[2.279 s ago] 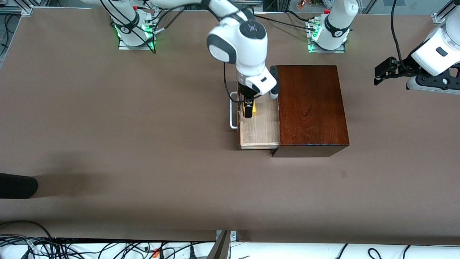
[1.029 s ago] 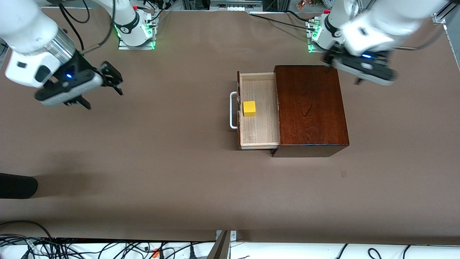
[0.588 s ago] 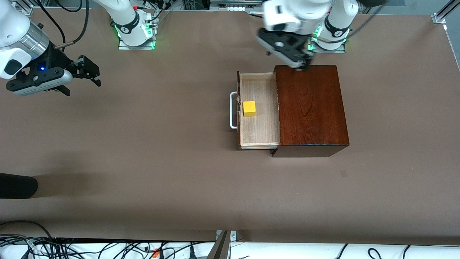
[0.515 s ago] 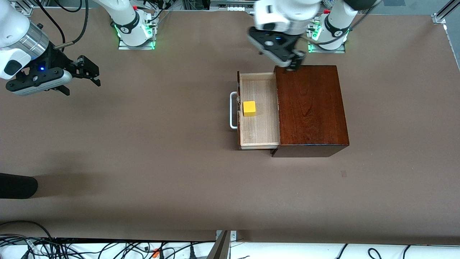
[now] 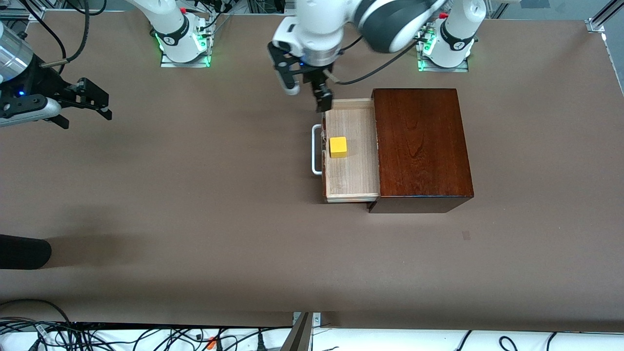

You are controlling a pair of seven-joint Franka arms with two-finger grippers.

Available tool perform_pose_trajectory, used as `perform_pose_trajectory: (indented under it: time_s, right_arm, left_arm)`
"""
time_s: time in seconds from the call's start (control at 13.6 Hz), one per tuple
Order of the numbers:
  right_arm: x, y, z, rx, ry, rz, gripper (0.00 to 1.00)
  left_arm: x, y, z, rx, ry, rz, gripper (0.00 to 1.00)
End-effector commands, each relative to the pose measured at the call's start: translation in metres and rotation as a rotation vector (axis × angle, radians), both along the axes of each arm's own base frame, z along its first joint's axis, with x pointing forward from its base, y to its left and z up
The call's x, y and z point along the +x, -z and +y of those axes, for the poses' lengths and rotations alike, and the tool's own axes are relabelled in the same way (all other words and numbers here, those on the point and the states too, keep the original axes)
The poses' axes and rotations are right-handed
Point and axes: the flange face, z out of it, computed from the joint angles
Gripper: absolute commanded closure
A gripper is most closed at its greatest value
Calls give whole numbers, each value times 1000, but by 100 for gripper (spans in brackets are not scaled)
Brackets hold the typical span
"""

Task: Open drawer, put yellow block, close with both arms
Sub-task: 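Raise the right gripper away while the left gripper reaches the drawer, then push the drawer front into the box with the left gripper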

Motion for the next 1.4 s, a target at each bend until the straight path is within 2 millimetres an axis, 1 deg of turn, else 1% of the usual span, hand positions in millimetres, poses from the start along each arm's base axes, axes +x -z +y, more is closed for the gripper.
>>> perform_pose_trajectory:
  time_s: [0.0, 0.07, 0.22, 0.29, 0.59, 0.74, 0.81, 0.88, 1.1, 1.32]
  right_arm:
    - [-1, -8, -4, -38, 3, 1, 0]
    - [-1, -7, -3, -36, 11, 6, 0]
    - [3, -3, -14, -29, 33, 13, 0]
    - [4, -2, -19, -25, 42, 16, 0]
    - [4, -1, -18, -23, 45, 18, 0]
    - [4, 0, -18, -23, 50, 18, 0]
    - [5, 1, -18, -23, 50, 20, 0]
    - [5, 1, -16, -23, 48, 21, 0]
    - [5, 1, -14, -21, 44, 21, 0]
    - [5, 1, -15, -21, 45, 23, 0]
  left_arm:
    - [9, 52, -31, 54, 226, -42, 0]
    - [9, 70, -35, 90, 269, -53, 0]
    - [15, 100, -34, 130, 356, -43, 0]
    - [18, 110, -32, 137, 384, -29, 0]
    - [30, 139, -24, 179, 376, -18, 0]
    - [40, 146, -17, 199, 363, -27, 0]
    - [42, 152, -16, 202, 365, -29, 0]
    - [44, 152, -17, 193, 369, -47, 0]
    - [51, 150, -12, 192, 358, -55, 0]
    - [62, 149, 0, 205, 341, -52, 0]
